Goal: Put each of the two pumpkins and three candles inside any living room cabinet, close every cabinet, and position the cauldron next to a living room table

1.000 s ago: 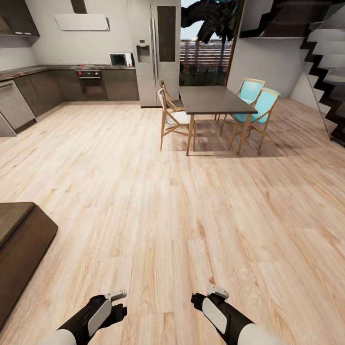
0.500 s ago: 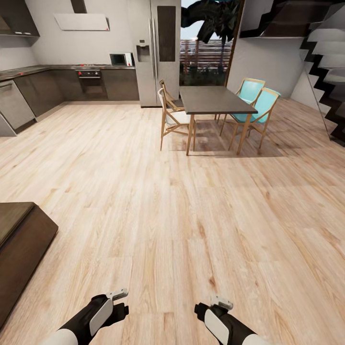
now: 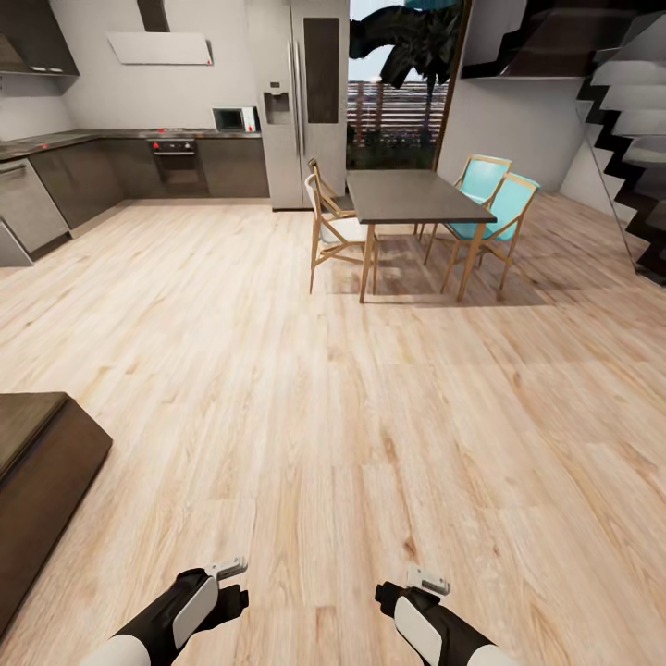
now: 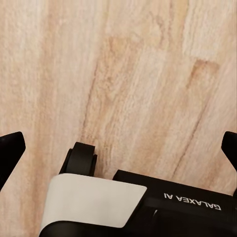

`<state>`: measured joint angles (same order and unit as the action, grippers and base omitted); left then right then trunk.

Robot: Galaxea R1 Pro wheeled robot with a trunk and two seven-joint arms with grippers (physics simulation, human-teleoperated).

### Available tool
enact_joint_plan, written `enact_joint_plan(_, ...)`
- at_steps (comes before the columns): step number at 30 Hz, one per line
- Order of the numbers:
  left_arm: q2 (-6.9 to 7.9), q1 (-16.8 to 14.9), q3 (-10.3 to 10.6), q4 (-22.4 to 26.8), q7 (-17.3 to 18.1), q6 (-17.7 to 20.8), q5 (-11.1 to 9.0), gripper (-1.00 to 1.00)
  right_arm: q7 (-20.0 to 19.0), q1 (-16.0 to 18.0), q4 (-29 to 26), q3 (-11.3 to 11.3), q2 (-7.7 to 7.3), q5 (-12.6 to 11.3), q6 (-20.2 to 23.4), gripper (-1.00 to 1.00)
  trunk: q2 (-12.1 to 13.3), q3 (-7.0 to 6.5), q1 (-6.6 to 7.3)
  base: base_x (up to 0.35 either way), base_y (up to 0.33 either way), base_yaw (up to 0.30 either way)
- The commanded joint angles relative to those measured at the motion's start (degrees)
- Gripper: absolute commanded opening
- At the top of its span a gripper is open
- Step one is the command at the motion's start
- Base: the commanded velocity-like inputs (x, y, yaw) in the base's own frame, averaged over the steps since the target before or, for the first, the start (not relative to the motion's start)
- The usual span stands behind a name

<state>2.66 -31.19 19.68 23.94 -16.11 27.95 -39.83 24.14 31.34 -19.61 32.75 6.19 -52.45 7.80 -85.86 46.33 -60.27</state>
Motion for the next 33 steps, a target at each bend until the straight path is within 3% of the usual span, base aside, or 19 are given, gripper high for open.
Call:
enact_joint_plan(1,0.07,-0.02,0.44,0.15,-0.50,0.17,-0.61,1.00,0.41,0.04,-0.10,0.42,-0.04,-0.16,0.27,1.00,-0.02,-0.05,0.00,0.000,0.000,0.000)
enact_joint_plan(33,0.04,-0.02,0.62,0.03,-0.50,0.17,-0.69,1.00,0.38,0.04,0.18,0.50,-0.04,0.32,-0.95,1.00,-0.02,-3.10,0.00,0.007,0.000,0.000)
